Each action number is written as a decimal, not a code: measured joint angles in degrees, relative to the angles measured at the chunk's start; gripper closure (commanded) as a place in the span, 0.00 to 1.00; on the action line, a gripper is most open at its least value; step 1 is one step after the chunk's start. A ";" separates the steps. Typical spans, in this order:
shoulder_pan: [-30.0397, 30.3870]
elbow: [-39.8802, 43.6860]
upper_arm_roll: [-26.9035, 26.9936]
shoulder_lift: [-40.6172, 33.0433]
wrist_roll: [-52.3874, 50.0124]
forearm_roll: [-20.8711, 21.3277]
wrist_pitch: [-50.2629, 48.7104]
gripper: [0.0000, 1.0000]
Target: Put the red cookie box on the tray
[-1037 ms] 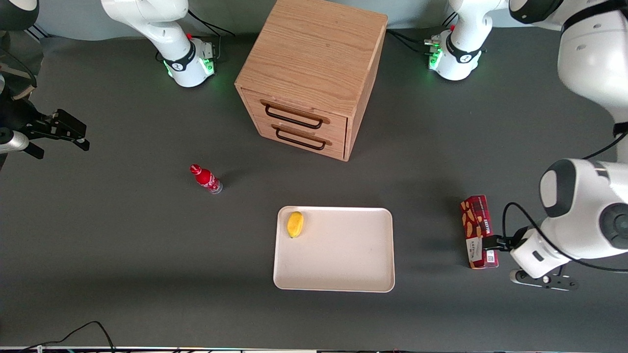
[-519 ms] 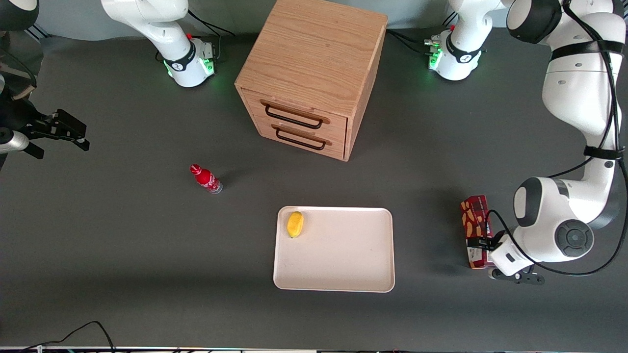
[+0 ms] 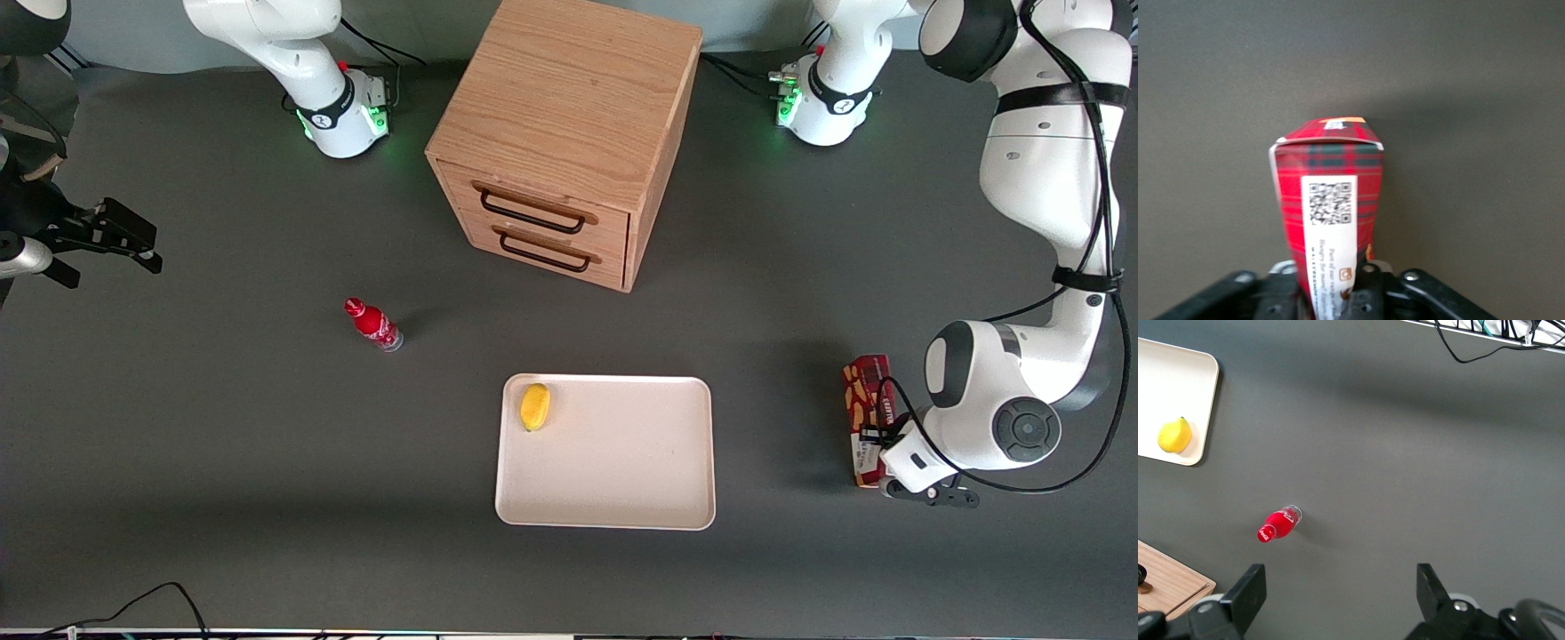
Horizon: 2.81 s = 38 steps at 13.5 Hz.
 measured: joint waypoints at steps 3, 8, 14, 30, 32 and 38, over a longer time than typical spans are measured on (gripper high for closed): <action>0.00 0.56 -0.17 -0.43 -1.03 0.32 0.10 1.00; -2.35 7.48 -3.62 -3.10 -8.53 0.20 -6.38 1.00; -11.39 9.74 -9.62 -3.34 -28.51 0.24 -8.01 1.00; -20.86 9.98 -6.45 6.09 -32.75 5.68 6.72 0.00; -20.86 10.32 -6.18 6.08 -32.75 5.71 6.72 0.00; -17.26 13.39 -5.89 1.06 -32.74 5.05 -3.35 0.00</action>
